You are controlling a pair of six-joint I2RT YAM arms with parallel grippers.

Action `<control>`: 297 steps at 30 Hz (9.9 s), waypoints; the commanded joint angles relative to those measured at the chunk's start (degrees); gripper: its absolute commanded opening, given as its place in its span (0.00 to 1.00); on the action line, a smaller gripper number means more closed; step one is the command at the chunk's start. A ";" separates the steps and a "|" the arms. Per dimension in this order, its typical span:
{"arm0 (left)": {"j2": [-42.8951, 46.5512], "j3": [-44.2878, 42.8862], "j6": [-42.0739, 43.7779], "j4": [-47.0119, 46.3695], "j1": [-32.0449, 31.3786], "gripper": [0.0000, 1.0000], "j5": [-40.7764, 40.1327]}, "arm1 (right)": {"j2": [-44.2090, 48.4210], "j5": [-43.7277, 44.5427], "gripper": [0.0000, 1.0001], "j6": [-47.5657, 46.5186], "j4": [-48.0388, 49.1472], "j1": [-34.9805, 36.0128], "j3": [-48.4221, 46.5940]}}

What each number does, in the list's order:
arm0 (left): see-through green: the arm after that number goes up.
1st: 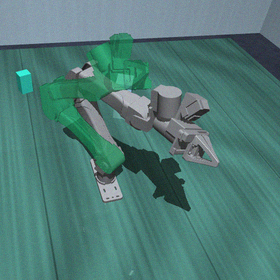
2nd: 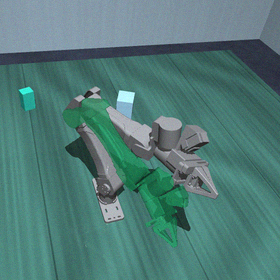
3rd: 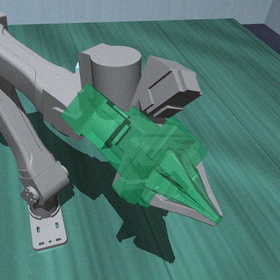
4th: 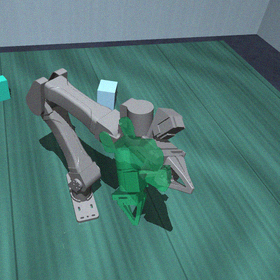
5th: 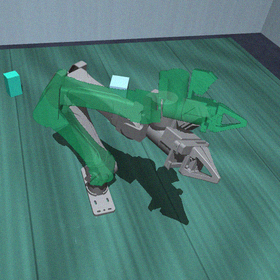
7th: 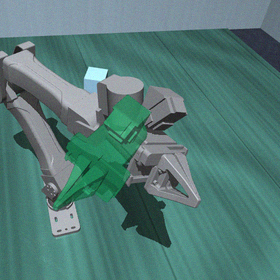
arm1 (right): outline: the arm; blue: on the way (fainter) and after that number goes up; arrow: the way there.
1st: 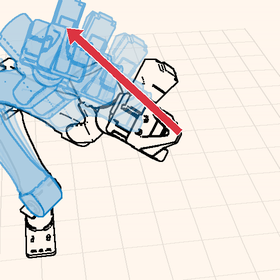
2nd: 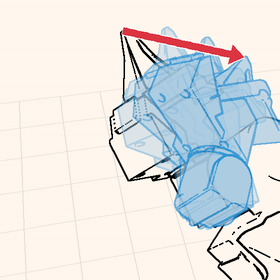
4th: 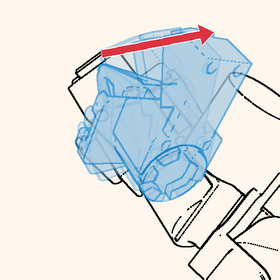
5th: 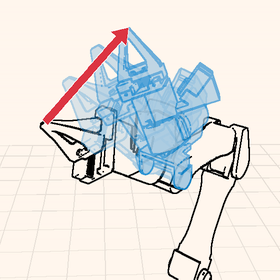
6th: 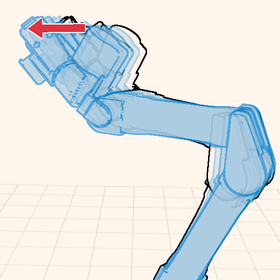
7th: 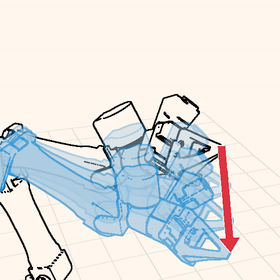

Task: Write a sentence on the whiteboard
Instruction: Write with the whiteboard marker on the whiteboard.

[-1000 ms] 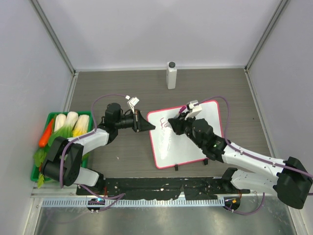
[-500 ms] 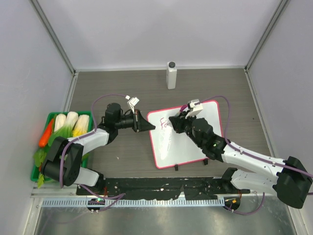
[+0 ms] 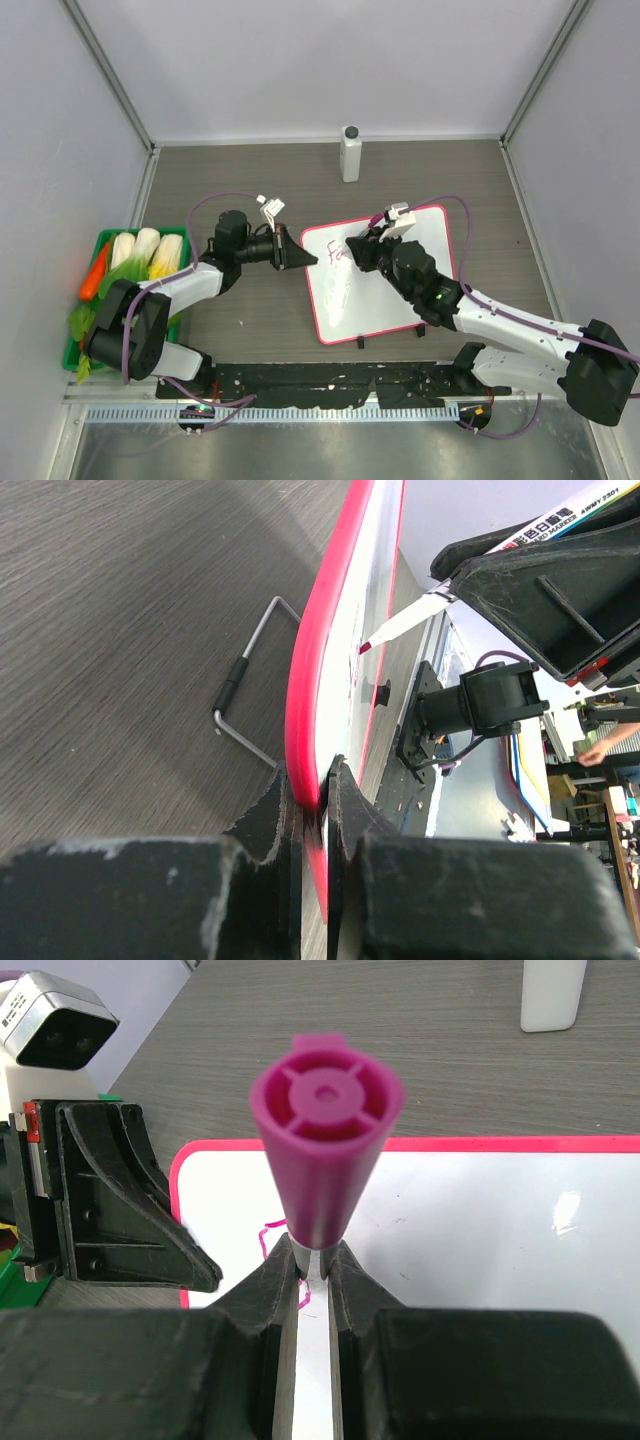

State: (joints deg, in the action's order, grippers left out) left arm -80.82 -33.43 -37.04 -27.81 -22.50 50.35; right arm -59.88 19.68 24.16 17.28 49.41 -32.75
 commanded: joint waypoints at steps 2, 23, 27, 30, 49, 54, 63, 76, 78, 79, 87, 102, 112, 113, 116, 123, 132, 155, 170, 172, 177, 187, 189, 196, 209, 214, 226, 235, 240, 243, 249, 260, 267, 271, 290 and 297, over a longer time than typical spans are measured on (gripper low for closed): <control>-0.48 0.65 9.88 4.79 -2.02 0.00 -4.47 | 0.02 1.85 0.01 -1.22 -2.95 -0.36 -1.17; -0.48 0.56 9.97 4.96 -2.11 0.00 -4.73 | 2.31 0.97 0.01 1.50 -3.48 -0.19 1.47; -0.48 0.56 9.97 4.96 -2.20 0.00 -4.82 | 4.32 0.01 0.01 1.32 -3.39 -0.28 0.15; -0.39 0.47 9.88 4.87 -2.11 0.00 -4.56 | 5.73 -1.66 0.01 1.24 -1.46 -0.28 -0.29; 0.22 0.73 10.05 5.05 -2.19 0.00 -4.56 | 1.69 4.31 0.01 1.06 0.74 -0.98 -0.47; 0.22 0.73 10.05 5.05 -2.20 0.00 -4.47 | 1.52 4.05 0.01 1.24 -0.05 -1.07 -0.03; 0.13 0.65 10.05 5.05 -2.28 0.00 -4.47 | 0.99 2.21 0.01 0.97 -1.45 -1.07 1.20; 0.31 0.73 10.05 5.05 -2.20 0.00 -4.55 | 3.53 0.80 0.01 2.47 -2.69 -0.98 3.92; 0.31 0.73 10.14 5.05 -2.28 0.00 -4.47 | 3.89 0.71 0.01 2.38 -2.69 -1.07 4.27; 0.40 0.73 10.06 5.05 -2.28 0.00 -4.56 | 3.98 0.62 0.01 2.38 -2.51 -1.07 4.36; 0.40 0.73 10.14 5.14 -2.37 0.00 -4.73 | 4.68 -0.26 0.01 2.47 -1.37 -1.07 2.17; 0.57 0.65 10.32 5.49 -2.28 0.00 -4.73 | 3.28 3.08 0.01 1.24 1.79 -1.07 -1.96; 0.57 0.65 10.49 5.66 -2.37 0.00 -4.73 | 0.90 5.01 0.01 -1.75 2.50 -1.16 -1.53; 0.57 0.65 10.58 5.66 -2.37 0.00 -4.73 | 0.99 5.02 0.01 -1.84 2.15 -1.16 -1.35; 0.66 0.65 10.58 5.75 -2.37 0.00 -4.82 | 1.86 4.84 0.01 -1.84 1.53 -1.16 -1.35; 0.57 0.65 10.67 5.75 -2.46 0.00 -4.91 | 5.82 4.66 0.01 -1.93 -0.58 -1.16 -1.26; 0.40 0.56 10.58 5.75 -2.37 0.00 -4.82 | 5.83 3.08 0.01 -1.84 -1.28 -1.07 -0.29; 0.48 0.56 10.49 5.66 -2.37 0.00 -4.73 | 5.03 7.74 0.01 -1.84 -5.15 -1.68 0.23; 0.40 0.56 10.49 5.66 -2.37 0.00 -4.82 | 6.97 2.30 0.01 -0.70 -2.87 -1.86 -1.26; 0.40 0.56 10.49 5.66 -2.37 0.00 -4.82 | 7.14 1.24 0.01 0.09 -2.34 -1.86 -1.61; 0.31 0.47 10.58 5.66 -2.37 0.00 -4.82 | 5.83 2.37 0.01 -0.25 -1.72 -1.86 -2.67; 0.66 0.56 10.67 5.84 -2.37 0.00 -4.82 | 4.51 4.31 0.01 -0.26 -0.49 -1.86 -1.70; 0.83 0.65 10.67 5.84 -2.37 0.00 -4.82 | 4.59 4.66 0.01 -0.43 -0.14 -1.86 -1.44; 0.83 0.65 10.67 5.93 -2.46 0.00 -4.91 | 5.04 5.02 0.01 -0.69 1.44 -1.86 -1.00; 0.66 0.47 10.67 5.93 -2.37 0.00 -4.82 | 4.42 4.40 0.01 -0.08 -2.07 -1.77 0.76; 0.66 0.56 10.67 5.93 -2.46 0.00 -4.91 | 4.77 3.61 0.01 0.36 -3.30 -1.86 1.38; 0.66 0.56 10.76 5.93 -2.46 0.00 -4.91 | 6.53 1.68 0.01 2.03 -6.73 -1.86 4.10; 0.66 0.56 10.76 6.02 -2.46 0.00 -4.91 | 6.35 2.73 0.01 1.24 -6.64 -1.77 3.31; 0.66 0.56 10.76 6.02 -2.46 0.00 -5.00 | 6.88 3.78 0.01 0.36 -5.94 -1.86 3.40; 0.75 0.56 10.76 6.02 -2.46 0.00 -5.08 | 6.53 4.22 0.01 -0.08 -5.68 -1.86 2.96; 0.57 0.56 10.85 6.10 -2.46 0.00 -5.08 | 5.39 4.49 0.01 -0.08 -7.08 -1.86 1.29; 0.84 0.38 10.93 6.28 -2.46 0.00 -5.17 | 5.12 6.60 0.01 -0.17 -8.58 -1.86 0.06; 1.19 0.65 10.93 6.37 -2.46 0.00 -5.26 | 5.91 6.42 0.01 -1.22 -8.49 -1.86 -1.70; 1.36 0.65 10.93 6.46 -2.55 0.00 -5.26 | 7.84 5.81 0.01 -1.84 -8.23 -1.77 -3.45; 1.63 0.73 10.93 6.54 -2.46 0.00 -5.35 | 1.35 6.42 0.01 -3.68 -6.56 -2.91 -8.47; 1.71 0.73 11.02 6.63 -2.55 0.00 -5.35 | 0.64 6.86 0.01 -3.68 -6.64 -3.53 -7.06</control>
State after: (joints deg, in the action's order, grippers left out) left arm -78.98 -33.52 -35.38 -25.82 -23.73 49.71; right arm -59.24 25.58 20.93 8.36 46.28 -40.14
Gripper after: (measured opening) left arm 0.080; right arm 0.174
